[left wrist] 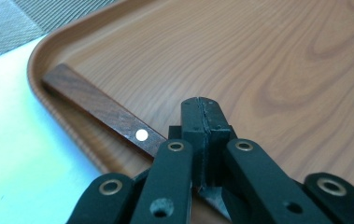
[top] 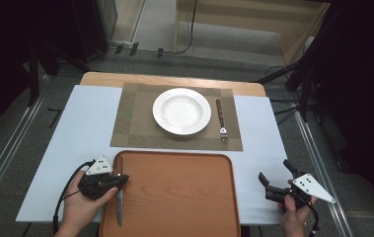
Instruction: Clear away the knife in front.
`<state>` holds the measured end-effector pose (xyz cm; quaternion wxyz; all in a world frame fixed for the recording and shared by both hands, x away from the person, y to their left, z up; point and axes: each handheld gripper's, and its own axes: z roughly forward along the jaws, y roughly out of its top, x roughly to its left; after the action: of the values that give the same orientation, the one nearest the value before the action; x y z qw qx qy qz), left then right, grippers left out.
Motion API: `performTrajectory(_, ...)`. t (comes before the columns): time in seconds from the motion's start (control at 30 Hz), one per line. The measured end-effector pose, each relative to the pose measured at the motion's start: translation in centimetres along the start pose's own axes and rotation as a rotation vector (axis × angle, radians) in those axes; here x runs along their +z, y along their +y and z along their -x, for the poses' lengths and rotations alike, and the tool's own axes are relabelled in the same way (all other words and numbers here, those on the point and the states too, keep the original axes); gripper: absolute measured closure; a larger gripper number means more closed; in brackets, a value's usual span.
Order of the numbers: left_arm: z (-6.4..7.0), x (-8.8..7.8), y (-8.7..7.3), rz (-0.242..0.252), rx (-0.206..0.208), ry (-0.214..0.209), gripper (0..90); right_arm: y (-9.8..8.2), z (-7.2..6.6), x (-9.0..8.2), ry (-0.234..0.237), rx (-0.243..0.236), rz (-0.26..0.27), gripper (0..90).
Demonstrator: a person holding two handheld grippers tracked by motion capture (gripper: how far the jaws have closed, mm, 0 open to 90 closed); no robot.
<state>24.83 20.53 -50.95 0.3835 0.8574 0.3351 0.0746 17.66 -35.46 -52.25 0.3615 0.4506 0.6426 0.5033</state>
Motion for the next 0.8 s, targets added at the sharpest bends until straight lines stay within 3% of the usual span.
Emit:
performTrajectory(0.17,-0.4,-0.4,-0.5,0.01,0.003,-0.001,88.7,0.0,0.0,0.1,0.0,-0.001,-0.002,0.0)
performTrajectory(0.3,-0.8,-0.6,-0.8,0.04,-0.02,-0.025,88.1,0.0,0.0,0.1,0.0,-0.005,-0.002,0.0)
performTrajectory(0.4,-0.9,-1.1,-0.7,0.091,-0.027,-0.046,76.8,0.0,0.0,0.1,0.002,-0.008,-0.003,0.0)
performTrajectory(0.53,-0.9,-2.0,-0.6,0.164,-0.005,-0.013,63.5,0.1,-0.1,0.1,0.002,-0.01,-0.004,0.0)
performTrajectory(0.8,-2.6,-4.0,-1.3,0.307,-0.075,-0.015,37.5,0.1,-0.1,0.1,0.004,-0.017,-0.006,0.0)
